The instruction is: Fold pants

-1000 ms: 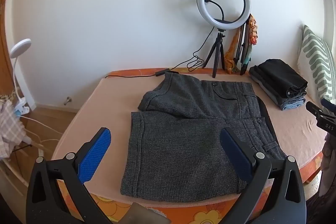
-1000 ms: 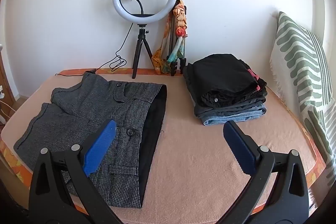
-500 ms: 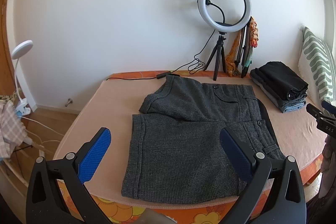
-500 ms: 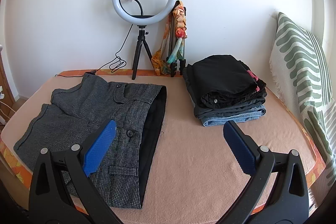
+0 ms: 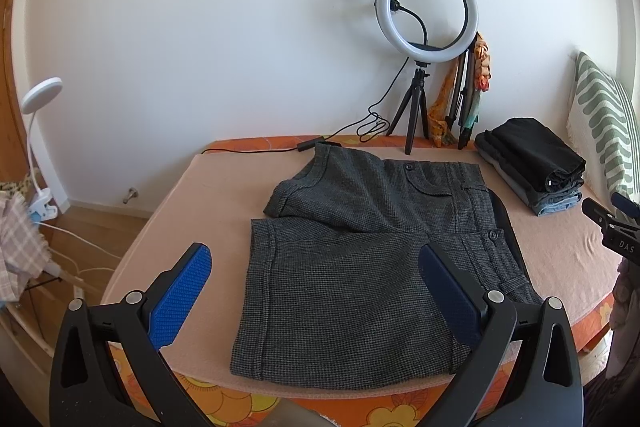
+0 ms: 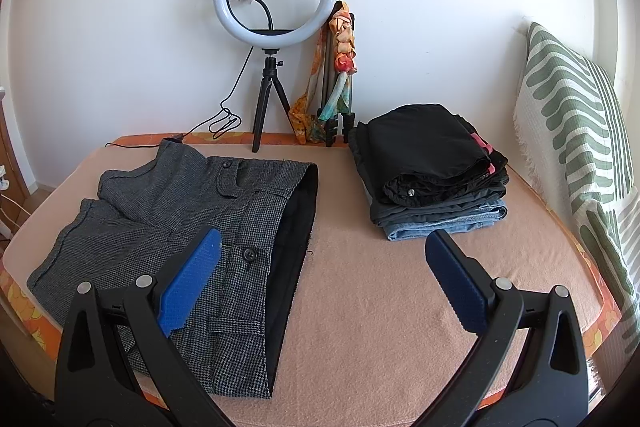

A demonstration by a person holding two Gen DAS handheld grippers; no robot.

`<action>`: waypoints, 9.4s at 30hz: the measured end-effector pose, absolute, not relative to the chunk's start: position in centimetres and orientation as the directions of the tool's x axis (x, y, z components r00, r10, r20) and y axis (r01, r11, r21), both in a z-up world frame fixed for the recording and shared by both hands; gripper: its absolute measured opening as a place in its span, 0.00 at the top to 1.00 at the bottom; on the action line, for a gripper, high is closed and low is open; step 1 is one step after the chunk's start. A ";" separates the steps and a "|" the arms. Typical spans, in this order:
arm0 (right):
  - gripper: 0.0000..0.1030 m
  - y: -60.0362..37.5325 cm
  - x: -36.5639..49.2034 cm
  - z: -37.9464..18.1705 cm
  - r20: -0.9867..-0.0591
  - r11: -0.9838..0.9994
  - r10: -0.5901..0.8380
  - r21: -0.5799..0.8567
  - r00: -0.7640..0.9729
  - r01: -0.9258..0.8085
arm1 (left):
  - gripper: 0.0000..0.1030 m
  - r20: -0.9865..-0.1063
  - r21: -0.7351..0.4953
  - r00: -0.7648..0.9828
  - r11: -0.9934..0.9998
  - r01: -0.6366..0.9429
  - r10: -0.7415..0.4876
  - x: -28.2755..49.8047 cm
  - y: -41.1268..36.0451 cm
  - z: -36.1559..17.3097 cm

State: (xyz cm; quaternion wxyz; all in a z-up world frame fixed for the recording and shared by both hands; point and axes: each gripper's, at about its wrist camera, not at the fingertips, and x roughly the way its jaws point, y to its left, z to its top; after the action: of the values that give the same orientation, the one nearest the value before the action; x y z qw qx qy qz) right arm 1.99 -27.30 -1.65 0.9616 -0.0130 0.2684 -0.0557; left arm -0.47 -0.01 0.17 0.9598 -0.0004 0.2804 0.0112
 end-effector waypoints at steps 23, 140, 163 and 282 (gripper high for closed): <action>0.00 -27.3 2.0 -1.6 -0.516 0.994 -0.111 -0.056 0.849 0.096 | 0.00 -0.537 0.007 0.843 1.000 -0.023 0.023 -0.5 -0.2 0.4; 0.18 -31.5 22.7 -6.5 -0.718 0.990 0.141 0.102 0.682 -0.097 | 0.37 -0.763 -0.192 0.593 0.966 0.172 -0.257 26.1 7.9 -1.8; 0.16 -33.0 36.1 -14.6 -0.826 0.977 0.191 0.211 0.531 -0.024 | 0.29 -0.878 -0.205 0.408 0.968 0.146 -0.248 41.9 3.4 -11.8; 0.27 -33.0 10.4 -10.5 -0.744 0.933 0.346 0.340 0.572 -0.121 | 0.80 -0.799 -0.247 0.300 0.739 0.627 -0.521 5.0 -7.0 -10.9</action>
State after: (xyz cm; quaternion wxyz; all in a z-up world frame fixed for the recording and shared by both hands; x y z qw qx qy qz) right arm 10.40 -33.02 -10.46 0.8773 0.1268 0.4433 0.1329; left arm 4.98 -6.98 -10.91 0.8042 0.0560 0.4720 -0.3567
